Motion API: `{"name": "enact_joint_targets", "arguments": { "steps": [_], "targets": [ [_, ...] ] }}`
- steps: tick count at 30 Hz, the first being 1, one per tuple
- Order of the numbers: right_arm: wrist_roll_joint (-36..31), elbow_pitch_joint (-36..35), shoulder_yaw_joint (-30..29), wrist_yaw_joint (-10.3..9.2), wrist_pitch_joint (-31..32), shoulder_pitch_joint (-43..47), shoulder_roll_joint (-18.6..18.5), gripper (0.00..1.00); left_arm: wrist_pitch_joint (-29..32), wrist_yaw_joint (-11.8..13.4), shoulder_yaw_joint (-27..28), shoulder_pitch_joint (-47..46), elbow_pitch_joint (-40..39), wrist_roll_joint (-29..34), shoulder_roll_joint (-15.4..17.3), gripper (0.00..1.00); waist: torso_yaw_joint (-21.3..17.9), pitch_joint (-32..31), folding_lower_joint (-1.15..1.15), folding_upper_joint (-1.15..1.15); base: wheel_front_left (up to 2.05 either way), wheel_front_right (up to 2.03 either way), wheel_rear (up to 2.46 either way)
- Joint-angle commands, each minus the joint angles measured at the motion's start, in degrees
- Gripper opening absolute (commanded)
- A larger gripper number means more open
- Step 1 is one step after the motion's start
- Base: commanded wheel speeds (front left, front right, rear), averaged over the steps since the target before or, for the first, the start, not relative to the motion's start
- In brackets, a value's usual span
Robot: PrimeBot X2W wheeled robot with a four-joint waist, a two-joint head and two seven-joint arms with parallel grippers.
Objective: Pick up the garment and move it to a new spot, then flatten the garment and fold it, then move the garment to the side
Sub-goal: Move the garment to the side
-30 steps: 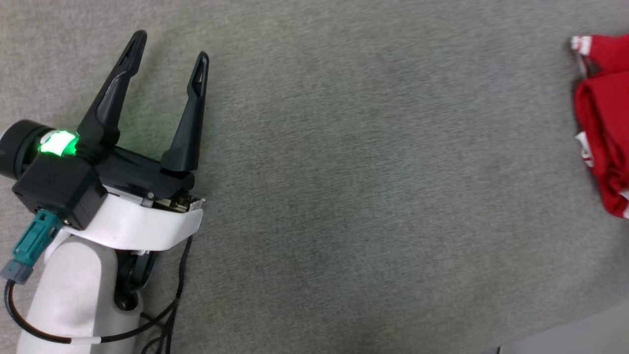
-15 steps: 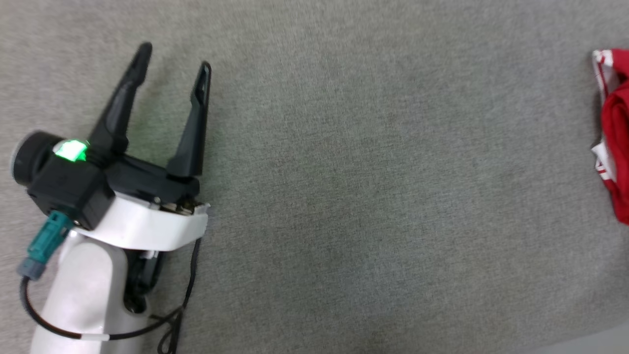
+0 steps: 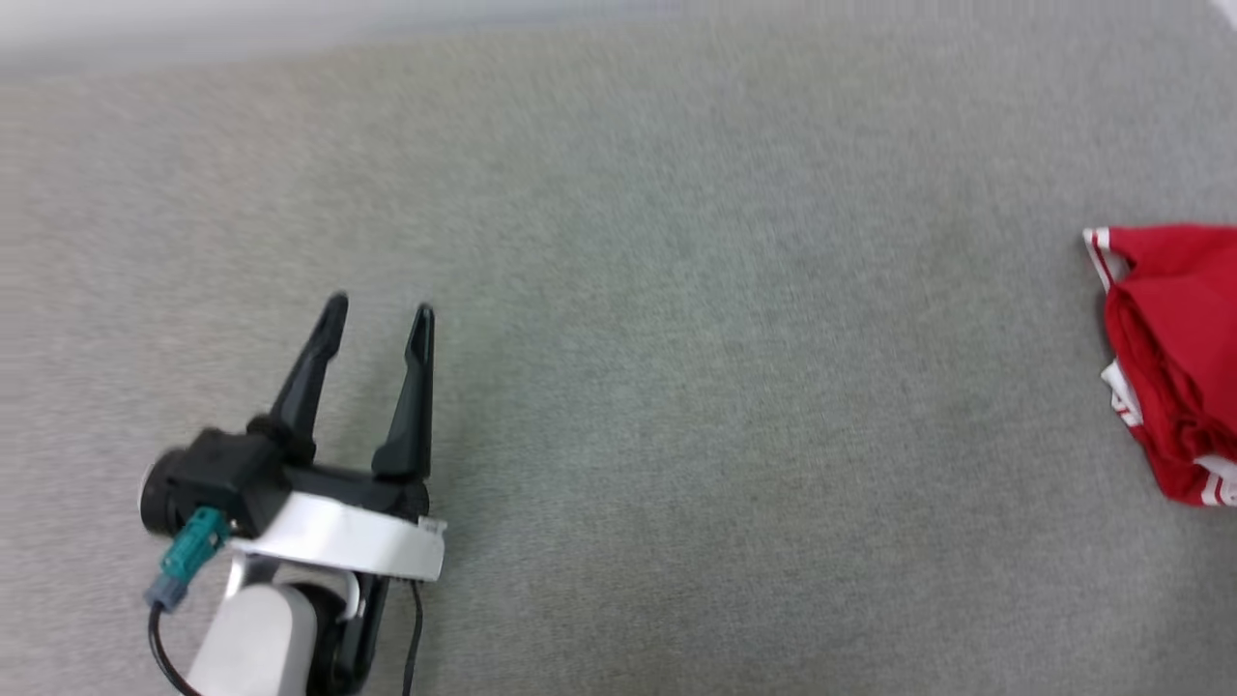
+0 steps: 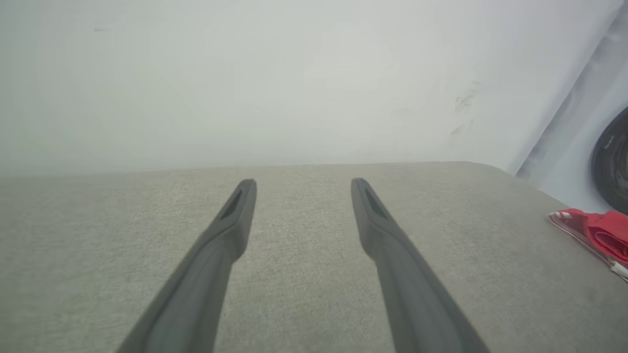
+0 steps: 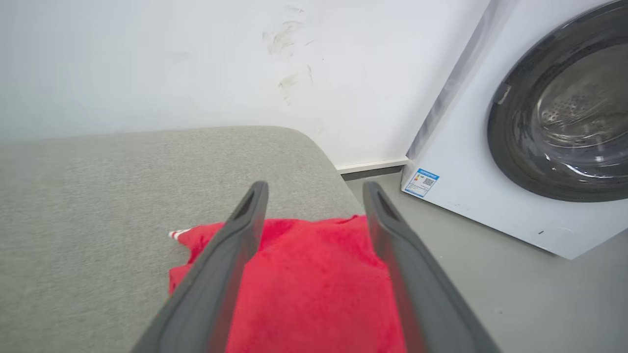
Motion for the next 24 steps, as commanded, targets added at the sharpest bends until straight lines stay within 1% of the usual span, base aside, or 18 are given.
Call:
{"name": "enact_joint_targets", "arguments": {
  "steps": [1, 8, 12, 17, 24],
  "targets": [
    [0.4, -0.36, 0.59, -0.09, -0.69, 1.53, 0.77, 1.0, -0.34, 0.24, -0.02, 1.0, 0.3, -0.23, -0.31, 1.0, 2.07, -3.32, 0.01, 0.0, 0.0, 0.0, 0.0],
    [1.68, -4.25, 5.76, -0.09, -3.51, 10.88, 6.78, 1.0, -1.18, 1.09, 0.5, 4.85, 3.67, -1.13, -1.42, 1.0, 4.68, -8.9, 0.01, 0.0, 0.0, 0.0, 0.0],
    [1.73, -6.41, 9.73, -0.09, -3.24, 15.5, 10.35, 1.0, -1.5, 1.89, 0.7, 6.71, 5.29, -1.33, -2.26, 1.0, 6.11, -11.79, 0.01, 0.0, 0.0, 0.0, 0.0],
    [1.87, -9.06, 13.89, -0.08, -3.57, 20.5, 12.95, 1.0, -1.7, 2.44, 1.13, 8.83, 7.47, -1.4, -2.89, 1.0, 7.81, -15.17, 0.01, 0.0, 0.0, 0.0, 0.0],
    [2.94, -13.54, 19.16, -0.08, -3.28, 24.44, 14.35, 1.0, -1.96, 2.88, 2.14, 11.53, 9.57, -1.07, -2.42, 1.0, 9.57, -18.92, 0.01, 0.0, 0.0, 0.0, 0.0]
  ]
}}
